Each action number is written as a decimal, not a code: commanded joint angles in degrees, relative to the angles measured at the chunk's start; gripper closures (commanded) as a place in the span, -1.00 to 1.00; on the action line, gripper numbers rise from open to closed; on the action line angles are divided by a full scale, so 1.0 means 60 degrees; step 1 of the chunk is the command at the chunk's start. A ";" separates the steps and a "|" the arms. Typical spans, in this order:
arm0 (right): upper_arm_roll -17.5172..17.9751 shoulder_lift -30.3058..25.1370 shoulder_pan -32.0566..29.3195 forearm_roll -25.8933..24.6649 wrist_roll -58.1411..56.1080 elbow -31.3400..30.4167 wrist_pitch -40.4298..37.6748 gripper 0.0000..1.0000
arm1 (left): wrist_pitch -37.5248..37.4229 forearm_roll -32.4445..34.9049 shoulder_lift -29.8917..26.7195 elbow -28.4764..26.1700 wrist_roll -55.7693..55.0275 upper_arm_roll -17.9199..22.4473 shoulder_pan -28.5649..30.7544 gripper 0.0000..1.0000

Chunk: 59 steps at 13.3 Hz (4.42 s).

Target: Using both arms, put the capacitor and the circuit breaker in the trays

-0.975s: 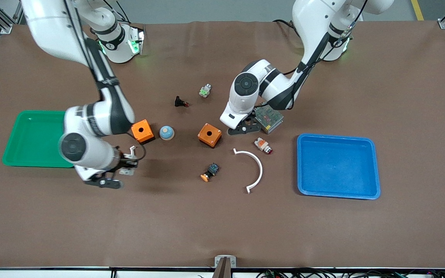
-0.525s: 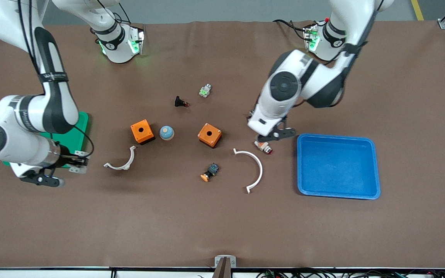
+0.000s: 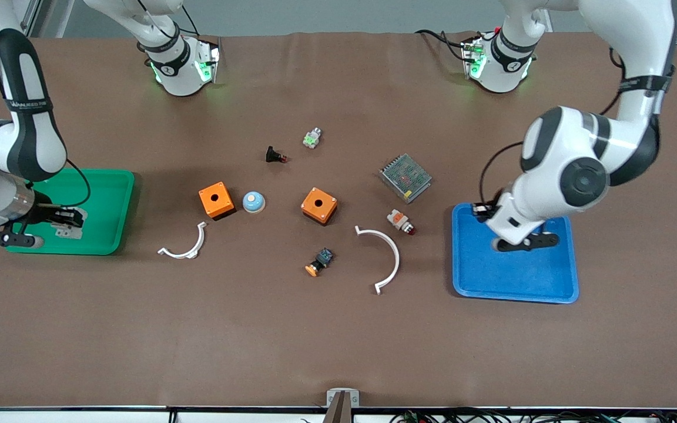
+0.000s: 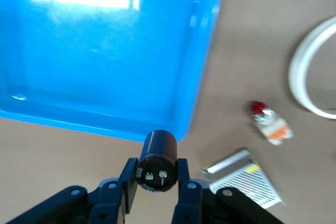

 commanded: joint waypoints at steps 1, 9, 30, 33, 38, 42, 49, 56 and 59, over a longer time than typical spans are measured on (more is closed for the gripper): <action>0.0207 -0.0316 -0.0758 -0.0148 -0.0895 -0.1279 0.1418 1.00 | 0.0238 0.0709 0.0577 0.0077 0.0487 -0.0097 0.0541 0.51; 0.0236 0.0401 -0.1742 -0.0118 -0.2025 -0.1488 0.2229 1.00 | 0.1778 0.1473 0.2307 0.0589 0.0855 -0.0038 0.1173 0.51; 0.0266 0.0871 -0.0367 -0.0045 -0.1648 0.3769 -0.4141 -1.00 | -0.0195 0.0934 0.0027 0.0678 0.2056 -0.0272 0.1993 -0.99; 0.0280 0.0477 0.0395 -0.0060 -0.0229 0.3844 -0.4316 -1.00 | -0.1018 0.0523 -0.1057 0.0678 0.2115 -0.0273 0.1994 -0.99; 0.0295 -0.0431 0.1816 -0.0016 0.2087 0.3888 -0.5546 -1.00 | -0.1239 0.0055 -0.2626 0.0809 0.2246 -0.0258 0.2082 -0.99; 0.0295 -0.0683 0.2037 -0.0016 0.2091 0.5084 -0.7053 -1.00 | -0.1254 -0.0006 -0.3126 0.1013 0.2247 -0.0214 0.2096 -0.99; 0.0295 -0.0595 0.2213 -0.0103 0.2119 0.6214 -0.7350 -1.00 | -0.1985 -0.0006 -0.3185 0.1659 0.2247 0.1890 0.0050 -0.99; 0.0295 -0.0696 0.2199 0.0028 0.1974 0.6219 -0.7526 -1.00 | -0.2221 -0.0020 -0.3463 0.1776 0.2247 0.1925 0.0090 -0.99; 0.0280 -0.1397 0.2169 0.0028 0.1168 0.5648 -0.7686 -1.00 | -0.2221 -0.0035 -0.3624 0.1776 0.2232 0.2012 0.0090 -1.00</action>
